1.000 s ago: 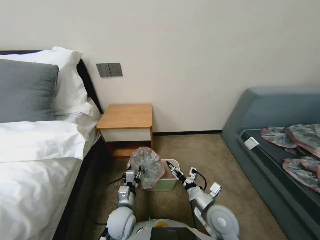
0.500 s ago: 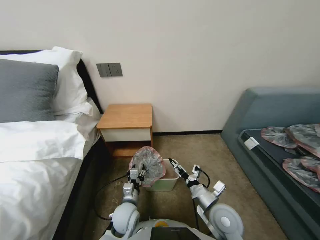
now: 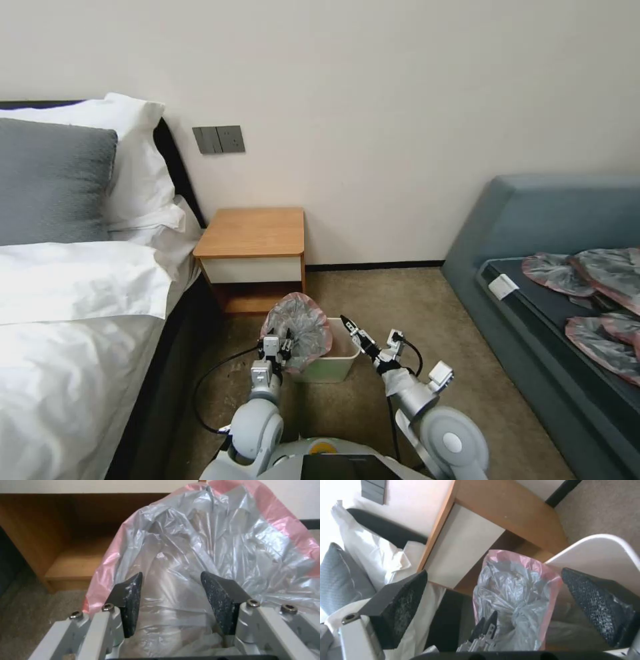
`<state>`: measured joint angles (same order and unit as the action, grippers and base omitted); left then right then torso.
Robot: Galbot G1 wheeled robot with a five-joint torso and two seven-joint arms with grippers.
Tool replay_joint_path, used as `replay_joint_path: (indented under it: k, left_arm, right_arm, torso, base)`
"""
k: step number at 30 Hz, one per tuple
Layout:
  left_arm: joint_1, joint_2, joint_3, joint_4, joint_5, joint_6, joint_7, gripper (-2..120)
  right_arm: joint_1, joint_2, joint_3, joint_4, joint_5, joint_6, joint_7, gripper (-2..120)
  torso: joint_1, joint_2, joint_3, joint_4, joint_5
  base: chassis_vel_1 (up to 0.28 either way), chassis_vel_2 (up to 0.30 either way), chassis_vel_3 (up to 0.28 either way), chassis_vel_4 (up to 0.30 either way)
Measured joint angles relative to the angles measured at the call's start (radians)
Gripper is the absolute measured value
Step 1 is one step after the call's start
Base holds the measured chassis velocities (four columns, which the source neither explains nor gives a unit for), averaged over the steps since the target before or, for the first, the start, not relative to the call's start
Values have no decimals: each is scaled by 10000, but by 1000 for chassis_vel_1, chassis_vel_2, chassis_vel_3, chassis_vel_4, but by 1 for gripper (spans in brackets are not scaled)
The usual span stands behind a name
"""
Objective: Pick up the garbage bag from the table and place it over the trash can.
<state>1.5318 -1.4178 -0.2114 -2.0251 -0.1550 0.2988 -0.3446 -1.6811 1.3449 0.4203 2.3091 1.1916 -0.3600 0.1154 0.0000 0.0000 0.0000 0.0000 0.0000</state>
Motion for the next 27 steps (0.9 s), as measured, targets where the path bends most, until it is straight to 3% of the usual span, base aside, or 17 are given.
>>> replay_joint_path:
  k: [27]
  left_arm:
    - [-443,-50,160,583,-240,558,-227,45]
  right_arm:
    - [-22,28,0,-31,-14,75,85,100]
  torso:
    - [0,0,0,0,0]
  base:
    - [0,0,0,0]
